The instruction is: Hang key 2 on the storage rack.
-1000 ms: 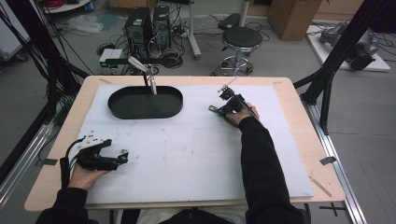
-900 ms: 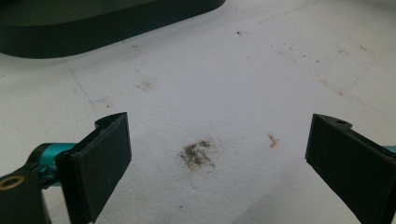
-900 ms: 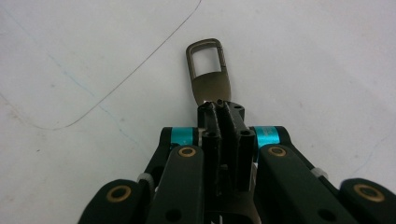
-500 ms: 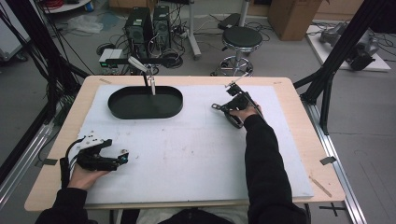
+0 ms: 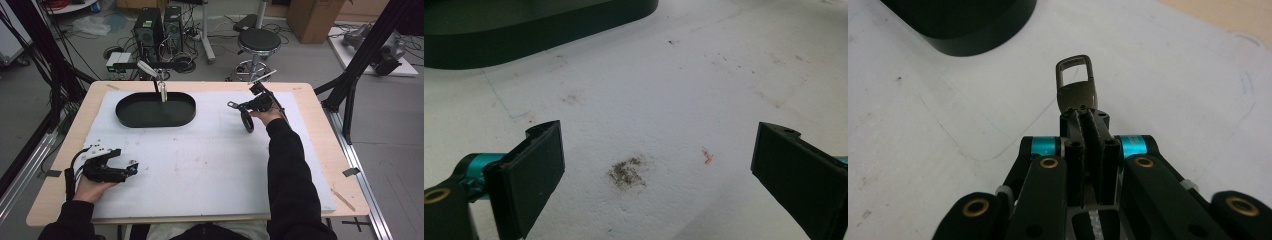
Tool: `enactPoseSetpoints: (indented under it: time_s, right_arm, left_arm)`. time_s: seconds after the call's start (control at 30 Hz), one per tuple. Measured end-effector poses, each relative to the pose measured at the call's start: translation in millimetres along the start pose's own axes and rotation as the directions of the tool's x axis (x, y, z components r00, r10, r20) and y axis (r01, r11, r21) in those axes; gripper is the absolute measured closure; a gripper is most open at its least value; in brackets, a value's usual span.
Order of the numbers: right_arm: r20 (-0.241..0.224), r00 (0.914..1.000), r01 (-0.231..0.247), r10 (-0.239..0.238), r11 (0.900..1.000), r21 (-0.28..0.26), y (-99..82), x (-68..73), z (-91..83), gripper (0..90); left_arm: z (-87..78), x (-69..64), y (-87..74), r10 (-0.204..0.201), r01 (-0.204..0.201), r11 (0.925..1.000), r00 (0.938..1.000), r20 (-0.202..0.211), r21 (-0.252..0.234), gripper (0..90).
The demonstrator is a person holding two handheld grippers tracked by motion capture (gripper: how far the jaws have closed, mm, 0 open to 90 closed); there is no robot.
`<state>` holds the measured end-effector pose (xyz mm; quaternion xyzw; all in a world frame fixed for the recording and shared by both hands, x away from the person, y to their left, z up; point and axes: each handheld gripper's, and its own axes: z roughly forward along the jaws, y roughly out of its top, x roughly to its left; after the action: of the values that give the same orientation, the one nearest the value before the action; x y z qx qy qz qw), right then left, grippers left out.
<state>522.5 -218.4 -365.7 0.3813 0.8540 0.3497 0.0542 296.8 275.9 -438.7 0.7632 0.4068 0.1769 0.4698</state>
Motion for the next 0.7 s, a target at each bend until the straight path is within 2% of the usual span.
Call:
enactPoseSetpoints:
  time_s: [0.07,0.13,0.23,0.5,0.7]
  right_arm:
    - [0.01,0.9997,0.022,-0.022,0.9997,-0.009,9.5,7.5,-4.9,86.5]
    - [-0.006,0.9991,0.041,-0.041,0.9987,-0.03,17.8,12.5,-7.9,86.5]
    - [-0.023,0.9986,0.047,-0.048,0.9974,-0.054,27.5,19.7,-9.7,86.6]
    - [-0.046,0.9963,0.07,-0.073,0.9958,-0.06,46.3,38.3,-8.0,86.6]
    - [-0.079,0.992,0.092,-0.099,0.9915,-0.093,61.2,51.4,-6.8,86.5]
  left_arm:
    - [-0.2,0.0,0.2,0.0,0.0,1.0,1.0,-0.002,-0.003,7.5]
    - [-0.7,0.6,0.4,0.001,-0.001,1.0,1.0,-0.001,-0.004,7.5]
    - [-1.7,1.1,0.5,-0.003,0.003,1.0,1.0,0.0,-0.007,7.5]
    - [-1.6,-0.4,0.5,-0.002,0.002,1.0,1.0,0.006,-0.009,7.4]
    - [-1.6,0.0,0.7,-0.002,0.002,0.9999,1.0,0.009,-0.013,7.5]
